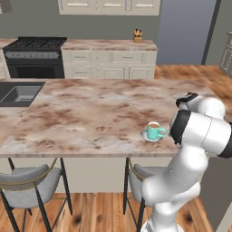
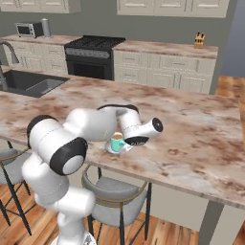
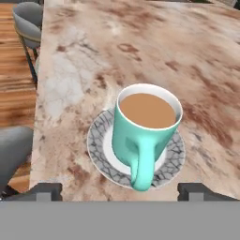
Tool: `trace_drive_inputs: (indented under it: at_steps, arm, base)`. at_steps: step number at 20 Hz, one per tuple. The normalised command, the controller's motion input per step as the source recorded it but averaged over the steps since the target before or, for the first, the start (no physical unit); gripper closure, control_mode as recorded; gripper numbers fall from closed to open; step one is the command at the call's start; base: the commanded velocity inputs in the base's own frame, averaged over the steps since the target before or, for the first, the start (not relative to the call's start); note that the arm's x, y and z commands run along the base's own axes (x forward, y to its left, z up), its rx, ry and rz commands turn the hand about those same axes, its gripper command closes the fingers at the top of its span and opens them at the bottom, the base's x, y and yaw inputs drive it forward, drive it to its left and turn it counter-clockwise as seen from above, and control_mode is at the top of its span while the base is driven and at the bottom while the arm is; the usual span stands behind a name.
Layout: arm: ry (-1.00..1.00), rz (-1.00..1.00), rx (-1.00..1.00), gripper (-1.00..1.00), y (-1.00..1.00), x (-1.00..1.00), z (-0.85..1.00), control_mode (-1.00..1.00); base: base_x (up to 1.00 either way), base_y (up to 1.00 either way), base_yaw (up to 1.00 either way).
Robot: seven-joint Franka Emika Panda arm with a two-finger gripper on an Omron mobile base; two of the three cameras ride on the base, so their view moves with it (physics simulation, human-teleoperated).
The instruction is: Pick the cup of tea, navigate to the dining table, and place it on the saucer.
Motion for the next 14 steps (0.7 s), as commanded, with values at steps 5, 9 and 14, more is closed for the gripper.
trace_drive_inputs:
  at_steps: [5, 9, 14]
  arm:
    - [0.0, -0.01, 0.0, -1.0, 0.06, -0.61, 0.73, -1.0]
    - [0.0, -0.1, 0.0, -1.0, 0.53, -0.72, 0.74, -1.0]
    - [-0.01, -0.25, 0.0, -1.0, 0.65, -0.7, 0.75, -1.0]
  base:
    - [0.0, 0.0, 0.0]
    - [0.0, 0.0, 0.0]
    - [0.0, 0.0, 0.0]
